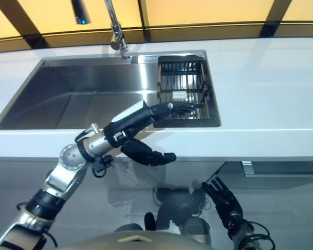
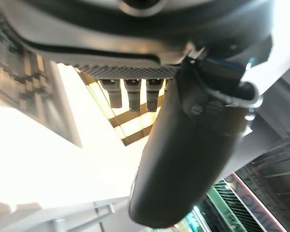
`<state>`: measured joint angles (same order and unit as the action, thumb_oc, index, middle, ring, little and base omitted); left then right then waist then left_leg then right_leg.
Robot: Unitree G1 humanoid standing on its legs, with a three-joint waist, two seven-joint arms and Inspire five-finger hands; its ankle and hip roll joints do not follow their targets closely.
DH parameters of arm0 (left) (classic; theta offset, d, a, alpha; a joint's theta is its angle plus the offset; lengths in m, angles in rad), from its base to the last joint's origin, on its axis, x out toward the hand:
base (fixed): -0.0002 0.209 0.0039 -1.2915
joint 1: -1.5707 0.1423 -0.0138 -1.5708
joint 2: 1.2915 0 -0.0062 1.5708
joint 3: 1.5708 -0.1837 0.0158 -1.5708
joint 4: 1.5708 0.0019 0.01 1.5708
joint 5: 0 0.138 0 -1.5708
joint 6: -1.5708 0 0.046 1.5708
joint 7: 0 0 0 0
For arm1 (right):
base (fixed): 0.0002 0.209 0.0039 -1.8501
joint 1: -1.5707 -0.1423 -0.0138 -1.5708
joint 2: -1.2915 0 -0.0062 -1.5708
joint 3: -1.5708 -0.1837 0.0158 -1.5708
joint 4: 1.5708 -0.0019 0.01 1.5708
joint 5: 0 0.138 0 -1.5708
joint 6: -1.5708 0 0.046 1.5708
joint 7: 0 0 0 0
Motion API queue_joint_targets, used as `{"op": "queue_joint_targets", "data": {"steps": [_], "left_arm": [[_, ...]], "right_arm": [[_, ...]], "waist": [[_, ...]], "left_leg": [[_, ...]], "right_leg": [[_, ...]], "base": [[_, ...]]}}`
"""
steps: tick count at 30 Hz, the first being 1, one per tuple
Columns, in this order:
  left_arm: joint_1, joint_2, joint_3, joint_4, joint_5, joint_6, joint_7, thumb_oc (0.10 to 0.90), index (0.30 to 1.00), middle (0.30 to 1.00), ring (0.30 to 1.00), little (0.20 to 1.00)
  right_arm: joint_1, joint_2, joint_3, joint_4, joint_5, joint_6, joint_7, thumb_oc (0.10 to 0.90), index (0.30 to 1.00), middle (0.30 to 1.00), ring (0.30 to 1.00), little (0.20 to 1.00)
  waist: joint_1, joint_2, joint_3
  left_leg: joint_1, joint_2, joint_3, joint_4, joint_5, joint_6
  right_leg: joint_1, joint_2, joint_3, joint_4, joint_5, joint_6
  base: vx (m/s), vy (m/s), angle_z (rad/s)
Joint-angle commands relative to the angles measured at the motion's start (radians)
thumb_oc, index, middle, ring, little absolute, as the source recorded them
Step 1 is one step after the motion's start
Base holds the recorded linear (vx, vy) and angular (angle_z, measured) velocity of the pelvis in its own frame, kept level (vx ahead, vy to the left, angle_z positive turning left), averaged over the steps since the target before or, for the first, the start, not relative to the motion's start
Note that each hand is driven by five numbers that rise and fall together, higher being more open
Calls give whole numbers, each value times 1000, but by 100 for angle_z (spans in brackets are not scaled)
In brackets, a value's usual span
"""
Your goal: Pick up plates and place into dishwasher.
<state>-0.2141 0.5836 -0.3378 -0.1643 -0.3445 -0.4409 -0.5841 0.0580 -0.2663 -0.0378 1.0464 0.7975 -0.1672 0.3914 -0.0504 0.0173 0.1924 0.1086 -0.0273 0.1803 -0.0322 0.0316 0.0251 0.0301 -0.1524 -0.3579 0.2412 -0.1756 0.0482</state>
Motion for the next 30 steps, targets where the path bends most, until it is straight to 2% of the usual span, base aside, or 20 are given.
{"op": "queue_joint_targets", "data": {"steps": [1,2,3,4,5,7,9,10,11,12,15,16,20,22,23,24,25,27,29,30], "left_arm": [[-50,-61,36,-75,-109,-84,-28,800,900,900,900,900],[-53,-61,32,-74,-112,-81,-30,800,900,900,900,900],[-71,-60,10,-71,-136,-63,-46,800,900,900,900,900],[-85,-61,-2,-68,-170,-36,-71,800,900,900,900,900],[-89,-62,-4,-68,-181,-23,-79,800,900,900,900,900],[-100,-83,-26,-58,-187,40,-90,800,900,900,900,900],[-104,-95,-42,-47,-223,91,-101,800,900,900,900,900],[-105,-102,-53,-32,-238,106,-106,800,900,900,900,900],[-102,-127,-86,21,-273,174,-134,800,900,900,900,900],[-99,-139,-98,39,-289,213,-138,800,900,900,900,900],[-73,-172,-137,114,-317,285,-129,800,900,900,900,900],[-59,-182,-147,151,-322,279,-143,800,900,900,900,900],[4,-197,-145,190,-370,324,-221,800,900,900,900,900],[36,-196,-142,188,-377,385,-258,800,900,900,900,900],[40,-196,-143,190,-380,391,-262,800,900,900,900,900],[52,-196,-148,199,-402,423,-274,800,900,900,900,900],[71,-212,-151,233,-437,502,-293,800,900,900,900,900],[91,-235,-165,268,-476,575,-315,800,900,900,900,900],[103,-267,-173,299,-518,630,-324,800,900,900,900,900],[103,-267,-173,299,-518,630,-324,800,900,900,900,900]], "right_arm": [[-85,14,-3,-52,28,-69,15,800,900,900,900,900],[-85,15,-2,-54,29,-70,14,800,900,900,900,900],[-77,23,0,-74,35,-73,0,800,900,900,900,900],[-71,25,-2,-84,47,-72,-1,800,900,900,900,900],[-70,26,-1,-87,49,-71,-1,800,900,900,900,900],[-74,32,13,-94,41,-53,-8,800,900,900,900,900],[-79,31,17,-78,31,-50,-1,800,900,900,900,900],[-80,30,18,-70,27,-51,2,800,900,900,900,900],[-88,24,17,-39,10,-39,6,800,900,900,900,900],[-95,19,19,-28,6,-29,4,800,900,900,900,900],[-111,2,8,-16,-12,14,-14,800,900,900,900,900],[-112,0,8,-15,-10,20,-11,800,900,900,900,900],[-102,-11,-10,10,-5,19,-9,800,900,900,900,900],[-99,-18,-23,16,-11,22,-8,800,900,900,900,900],[-98,-19,-23,15,-10,23,-9,800,900,900,900,900],[-99,-21,-23,9,-8,25,-12,800,900,900,900,900],[-102,-23,-24,2,-6,31,-18,800,900,900,900,900],[-115,-27,-21,7,-1,33,-21,800,900,900,900,900],[-124,-27,-17,16,-5,32,-20,800,900,900,900,900],[-124,-27,-17,16,-5,32,-20,800,900,900,900,900]], "waist": [[-25,17,-3],[-29,15,-5],[-51,22,-7],[-60,30,-10],[-61,32,-12],[-55,45,-29],[-54,44,-38],[-56,41,-43],[-56,33,-54],[-56,33,-56],[-63,36,-63],[-65,35,-64],[-63,35,-69],[-60,36,-71],[-60,36,-71],[-59,36,-70],[-58,34,-69],[-55,33,-65],[-54,31,-65],[-54,31,-65]], "left_leg": [[99,-77,-78,4,-160,9],[93,-79,-84,4,-154,11],[76,-74,-113,4,-141,26],[61,-70,-123,3,-129,38],[56,-68,-122,2,-124,41],[31,-55,-99,2,-106,46],[27,-54,-98,5,-109,50],[24,-57,-104,10,-111,50],[26,-59,-94,17,-122,49],[29,-56,-88,16,-125,48],[39,-52,-86,12,-131,50],[44,-51,-85,13,-132,52],[51,-53,-93,8,-132,51],[49,-50,-92,10,-130,49],[49,-50,-91,11,-129,49],[46,-48,-90,15,-128,48],[41,-47,-91,23,-129,47],[38,-47,-94,30,-131,47],[40,-47,-96,31,-134,48],[40,-47,-96,31,-134,48]], "right_leg": [[-115,143,55,-183,271,53],[-123,140,73,-182,278,56],[-150,145,184,-122,280,62],[-156,152,227,-50,252,55],[-155,152,229,-28,239,52],[-111,145,219,25,169,36],[-71,150,247,-9,134,22],[-59,152,264,-37,136,20],[-17,150,272,-124,140,15],[-7,150,275,-145,144,15],[11,169,305,-148,128,7],[18,172,311,-150,125,4],[34,182,325,-172,127,-3],[38,184,324,-176,129,-3],[38,184,323,-175,129,-4],[37,184,321,-174,129,-4],[34,183,317,-169,128,-6],[35,183,316,-168,128,-9],[38,183,314,-170,127,-11],[38,183,314,-170,127,-11]], "base": [[-156,67,-6],[-184,50,8],[-204,32,23],[-211,31,28],[-214,2,31],[-199,-26,-5],[-87,-42,-35],[-89,-88,-28],[-104,-98,-33],[-117,-98,-34],[-72,-48,-15],[-65,-41,-13],[-63,-29,-4],[-57,-30,0],[-50,-25,6],[-76,-34,6],[-90,-40,4],[-63,-26,1],[-16,-5,0],[0,0,0]]}}
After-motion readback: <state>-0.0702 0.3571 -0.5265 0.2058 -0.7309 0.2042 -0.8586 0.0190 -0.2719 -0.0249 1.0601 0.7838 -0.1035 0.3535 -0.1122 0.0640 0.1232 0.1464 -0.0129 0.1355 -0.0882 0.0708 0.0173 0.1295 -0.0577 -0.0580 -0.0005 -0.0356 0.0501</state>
